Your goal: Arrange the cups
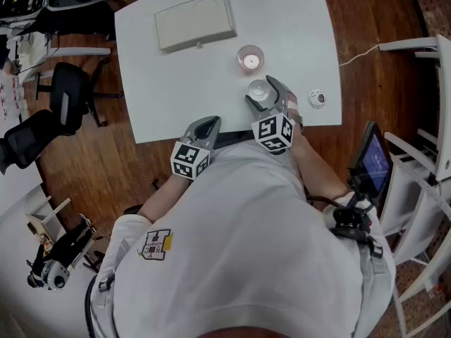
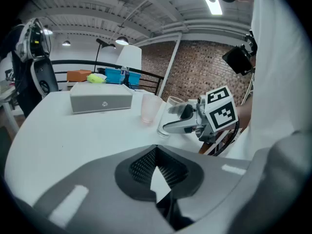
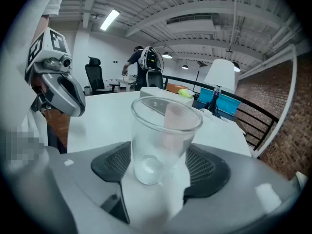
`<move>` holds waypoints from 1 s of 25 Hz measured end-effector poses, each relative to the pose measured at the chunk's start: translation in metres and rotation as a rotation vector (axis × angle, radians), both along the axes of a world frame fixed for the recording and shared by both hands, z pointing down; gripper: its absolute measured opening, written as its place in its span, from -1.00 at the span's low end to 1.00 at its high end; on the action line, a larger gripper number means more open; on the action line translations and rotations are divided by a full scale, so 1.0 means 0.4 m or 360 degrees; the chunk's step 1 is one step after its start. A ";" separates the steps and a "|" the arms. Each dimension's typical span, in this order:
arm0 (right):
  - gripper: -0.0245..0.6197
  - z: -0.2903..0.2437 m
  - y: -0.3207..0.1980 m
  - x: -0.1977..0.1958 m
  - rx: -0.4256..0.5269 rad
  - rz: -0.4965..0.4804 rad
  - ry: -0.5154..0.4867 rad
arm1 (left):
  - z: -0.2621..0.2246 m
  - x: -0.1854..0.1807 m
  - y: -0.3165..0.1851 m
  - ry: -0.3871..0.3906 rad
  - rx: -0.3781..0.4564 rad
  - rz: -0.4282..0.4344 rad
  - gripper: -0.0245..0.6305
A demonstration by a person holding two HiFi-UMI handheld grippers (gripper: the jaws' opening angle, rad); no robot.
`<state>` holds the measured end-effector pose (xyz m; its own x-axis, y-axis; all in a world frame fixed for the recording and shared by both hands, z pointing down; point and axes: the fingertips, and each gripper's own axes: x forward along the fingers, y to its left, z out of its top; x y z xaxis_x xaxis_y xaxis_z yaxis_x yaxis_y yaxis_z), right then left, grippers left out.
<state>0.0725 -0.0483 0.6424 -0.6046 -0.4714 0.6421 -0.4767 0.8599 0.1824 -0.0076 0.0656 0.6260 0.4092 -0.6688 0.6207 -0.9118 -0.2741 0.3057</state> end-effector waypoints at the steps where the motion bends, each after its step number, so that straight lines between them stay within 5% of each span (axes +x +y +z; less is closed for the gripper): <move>1: 0.06 0.001 0.007 0.001 -0.0004 0.0022 0.0002 | -0.002 -0.002 -0.002 -0.0001 0.0001 0.0025 -0.93; 11: -0.04 -0.018 0.041 -0.004 -0.0081 0.0060 0.0008 | 0.008 -0.014 -0.035 0.0052 0.0022 0.0189 -0.93; 25: -0.05 -0.330 -0.036 -0.077 -0.0001 -0.0006 -0.0205 | -0.024 -0.069 -0.082 0.0076 0.0168 0.0133 -0.93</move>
